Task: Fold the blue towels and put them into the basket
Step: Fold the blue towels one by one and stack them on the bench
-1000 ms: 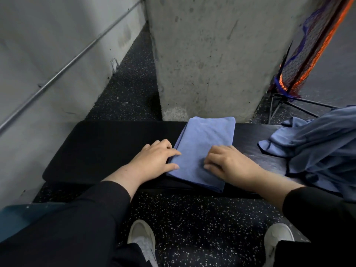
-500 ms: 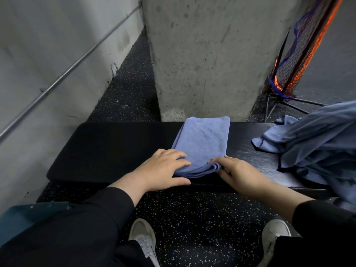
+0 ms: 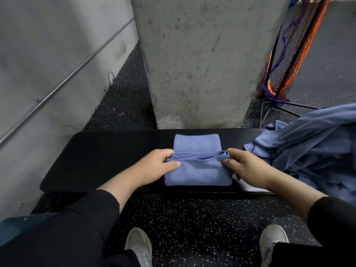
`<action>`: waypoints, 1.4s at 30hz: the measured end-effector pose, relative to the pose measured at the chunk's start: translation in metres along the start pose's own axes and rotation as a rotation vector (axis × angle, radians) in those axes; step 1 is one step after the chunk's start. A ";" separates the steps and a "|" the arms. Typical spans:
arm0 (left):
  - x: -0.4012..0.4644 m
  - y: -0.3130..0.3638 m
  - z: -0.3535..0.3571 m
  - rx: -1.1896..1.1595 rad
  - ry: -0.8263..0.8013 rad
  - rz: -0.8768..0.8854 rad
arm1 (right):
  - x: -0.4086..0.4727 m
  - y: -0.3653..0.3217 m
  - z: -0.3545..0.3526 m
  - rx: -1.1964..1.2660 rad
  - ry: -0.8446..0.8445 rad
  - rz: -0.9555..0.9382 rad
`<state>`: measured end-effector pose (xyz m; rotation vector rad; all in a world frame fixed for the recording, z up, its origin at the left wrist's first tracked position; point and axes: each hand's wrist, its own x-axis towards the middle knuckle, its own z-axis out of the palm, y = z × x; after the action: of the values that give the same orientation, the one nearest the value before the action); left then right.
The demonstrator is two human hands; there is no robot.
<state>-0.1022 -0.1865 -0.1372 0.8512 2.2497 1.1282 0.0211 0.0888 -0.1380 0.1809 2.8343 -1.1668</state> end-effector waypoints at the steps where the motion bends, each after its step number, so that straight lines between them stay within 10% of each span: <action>1: 0.001 0.002 0.000 -0.040 -0.015 -0.025 | 0.000 -0.001 -0.003 0.040 -0.005 0.016; 19: 0.066 -0.012 0.001 0.258 0.416 -0.335 | 0.093 0.012 0.018 -0.279 0.239 0.263; 24: 0.054 -0.012 0.007 0.621 0.389 0.118 | 0.084 0.009 0.025 -0.353 0.535 -0.076; 28: 0.050 -0.018 0.030 0.827 0.040 0.099 | 0.062 0.008 0.042 -0.472 0.312 -0.407; 33: 0.045 -0.031 0.033 0.858 -0.136 -0.001 | 0.044 0.041 0.045 -0.554 -0.153 -0.214; 42: 0.032 -0.027 0.026 0.869 0.055 0.249 | 0.021 0.064 0.028 -0.454 0.096 -0.445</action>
<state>-0.1154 -0.1628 -0.1783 1.4583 2.7443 0.1951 0.0098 0.1160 -0.2049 -0.4506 3.2270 -0.5288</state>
